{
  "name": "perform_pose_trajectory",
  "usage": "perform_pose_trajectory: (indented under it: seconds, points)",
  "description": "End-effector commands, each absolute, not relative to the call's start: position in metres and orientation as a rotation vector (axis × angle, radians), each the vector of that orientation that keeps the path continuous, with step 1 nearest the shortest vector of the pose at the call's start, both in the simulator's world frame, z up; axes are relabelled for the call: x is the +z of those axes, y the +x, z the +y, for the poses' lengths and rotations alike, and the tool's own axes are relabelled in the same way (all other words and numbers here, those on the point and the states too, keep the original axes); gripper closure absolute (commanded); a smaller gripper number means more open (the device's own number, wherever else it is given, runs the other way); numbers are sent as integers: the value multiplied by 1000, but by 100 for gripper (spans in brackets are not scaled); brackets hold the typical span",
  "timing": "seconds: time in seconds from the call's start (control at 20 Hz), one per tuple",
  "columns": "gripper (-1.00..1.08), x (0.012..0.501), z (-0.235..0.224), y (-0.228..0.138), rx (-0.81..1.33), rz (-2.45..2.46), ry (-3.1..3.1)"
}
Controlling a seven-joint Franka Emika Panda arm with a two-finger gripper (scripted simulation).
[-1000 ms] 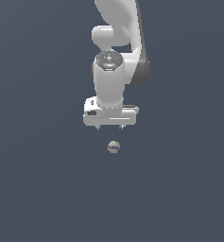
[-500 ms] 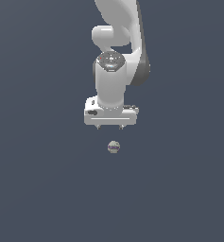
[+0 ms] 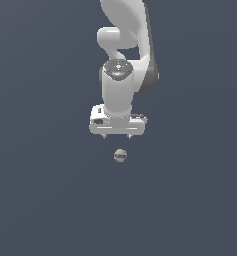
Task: Pick up the object and move it to a goal position.
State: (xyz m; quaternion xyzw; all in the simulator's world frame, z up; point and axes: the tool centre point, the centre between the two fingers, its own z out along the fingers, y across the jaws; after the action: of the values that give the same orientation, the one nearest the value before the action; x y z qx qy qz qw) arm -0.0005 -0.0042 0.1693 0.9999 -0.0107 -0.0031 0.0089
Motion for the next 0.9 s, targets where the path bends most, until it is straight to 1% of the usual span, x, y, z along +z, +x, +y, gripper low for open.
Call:
perform_pose_trajectory:
  seconds: [0.0,0.5,0.85]
  points:
    - [-92,160,-2,2,-10,-67,3126]
    - [-92,101,8,14,-2,-282,3127]
    - [-92,87,11,16,0,-335,3124]
